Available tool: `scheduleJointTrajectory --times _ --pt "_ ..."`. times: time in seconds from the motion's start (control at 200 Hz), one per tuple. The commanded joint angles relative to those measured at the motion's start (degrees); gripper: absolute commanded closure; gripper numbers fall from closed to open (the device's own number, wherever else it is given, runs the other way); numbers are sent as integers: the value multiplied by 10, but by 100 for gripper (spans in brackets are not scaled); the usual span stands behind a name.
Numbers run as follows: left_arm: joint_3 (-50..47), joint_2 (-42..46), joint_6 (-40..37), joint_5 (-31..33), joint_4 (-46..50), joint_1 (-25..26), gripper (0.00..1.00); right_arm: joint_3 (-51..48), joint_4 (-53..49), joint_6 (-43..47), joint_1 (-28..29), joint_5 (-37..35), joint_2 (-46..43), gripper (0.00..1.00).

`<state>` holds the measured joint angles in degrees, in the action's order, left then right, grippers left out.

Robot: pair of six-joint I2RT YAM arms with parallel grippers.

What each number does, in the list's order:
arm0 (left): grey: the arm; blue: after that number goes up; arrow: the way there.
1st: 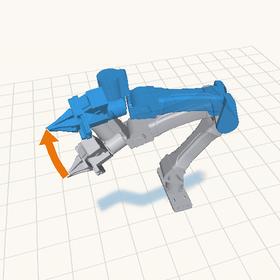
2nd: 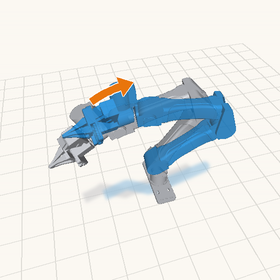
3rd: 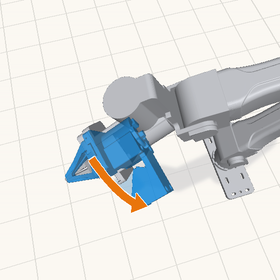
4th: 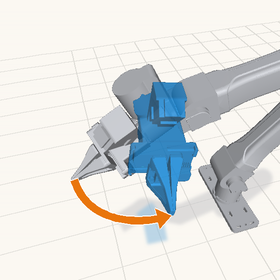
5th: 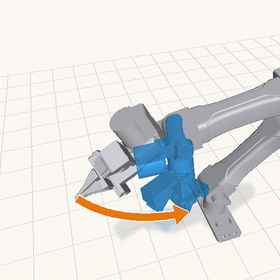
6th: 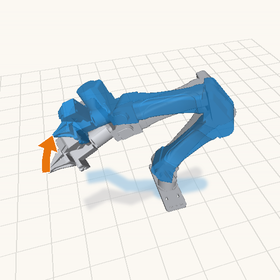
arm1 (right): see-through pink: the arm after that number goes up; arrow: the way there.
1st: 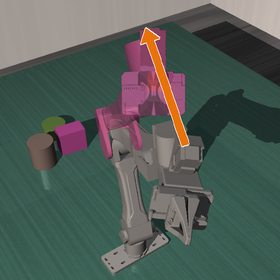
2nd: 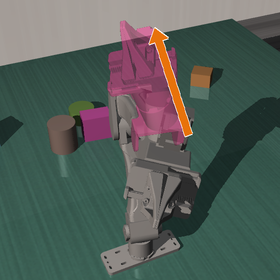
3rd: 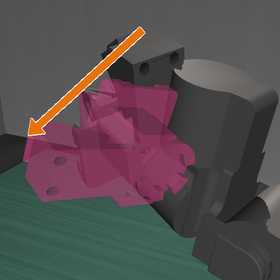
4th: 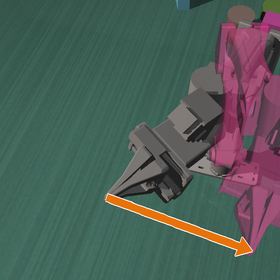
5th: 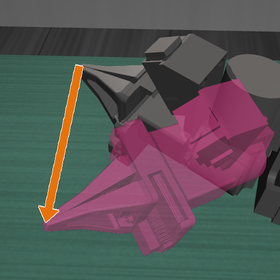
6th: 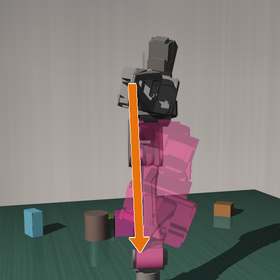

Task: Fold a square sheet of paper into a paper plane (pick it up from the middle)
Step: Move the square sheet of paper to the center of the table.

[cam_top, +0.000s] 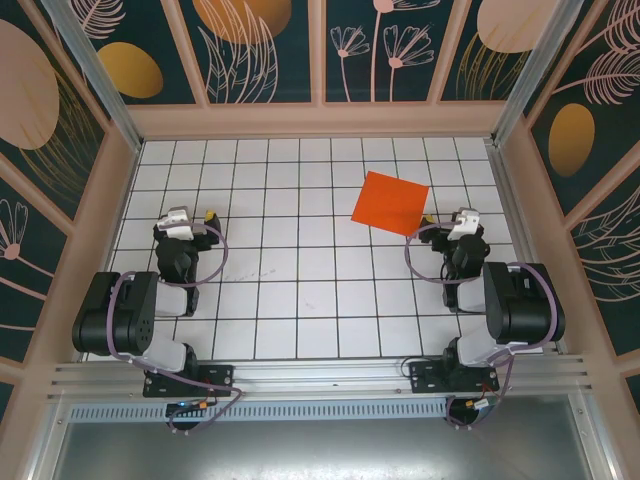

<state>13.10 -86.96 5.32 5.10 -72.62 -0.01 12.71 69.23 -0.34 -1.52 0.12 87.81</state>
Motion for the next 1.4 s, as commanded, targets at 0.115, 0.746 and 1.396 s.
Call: scheduleJointTrajectory --times 0.115,0.746,1.396 --pt "3 -2 -8 -4 -8 -3 1 9 18 -4 -5 14 5 1" --pt "-6 10 0 14 -18 -3 1 13 -10 -6 -5 6 -22 1" --pt "189 242 249 29 600 -3 1 395 -660 -295 106 43 -1 1"
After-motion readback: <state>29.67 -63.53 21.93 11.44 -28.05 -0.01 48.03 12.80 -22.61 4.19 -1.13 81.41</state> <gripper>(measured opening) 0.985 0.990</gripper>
